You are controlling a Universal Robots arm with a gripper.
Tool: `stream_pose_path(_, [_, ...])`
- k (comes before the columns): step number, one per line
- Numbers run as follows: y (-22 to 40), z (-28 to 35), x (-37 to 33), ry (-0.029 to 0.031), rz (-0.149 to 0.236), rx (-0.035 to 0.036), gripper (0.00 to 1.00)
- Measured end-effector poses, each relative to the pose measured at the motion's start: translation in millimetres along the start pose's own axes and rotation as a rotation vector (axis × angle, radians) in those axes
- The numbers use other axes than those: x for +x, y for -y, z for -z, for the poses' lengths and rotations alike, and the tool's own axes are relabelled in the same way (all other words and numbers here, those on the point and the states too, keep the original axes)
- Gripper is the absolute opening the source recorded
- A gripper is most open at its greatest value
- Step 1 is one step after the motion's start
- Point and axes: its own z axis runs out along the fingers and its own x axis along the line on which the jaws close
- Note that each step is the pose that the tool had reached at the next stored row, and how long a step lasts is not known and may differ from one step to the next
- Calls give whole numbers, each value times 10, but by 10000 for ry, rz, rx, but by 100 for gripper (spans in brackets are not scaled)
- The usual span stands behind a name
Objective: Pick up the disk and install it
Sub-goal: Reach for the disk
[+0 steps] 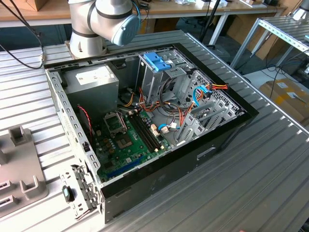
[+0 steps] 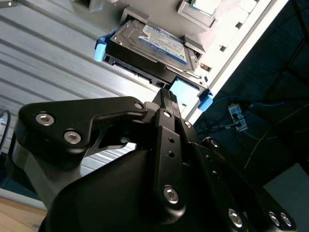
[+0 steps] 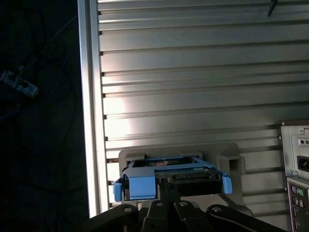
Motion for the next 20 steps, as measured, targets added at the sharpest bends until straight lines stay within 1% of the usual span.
stream_pose_path(3, [0, -4, 4, -1, 0, 1, 11])
stream_pose_path(7, [2, -28, 16, -1, -1, 1, 11])
stream_pose_path(11, [8, -67, 66, -1, 0, 1, 11])
stream_pose_path(14, [11, -83, 100, -1, -1, 6, 11])
stream_pose_path(18, [14, -100, 129, 0, 0, 14, 11])
stream_pose_path(20, [14, -104, 131, -5, 0, 16, 11])
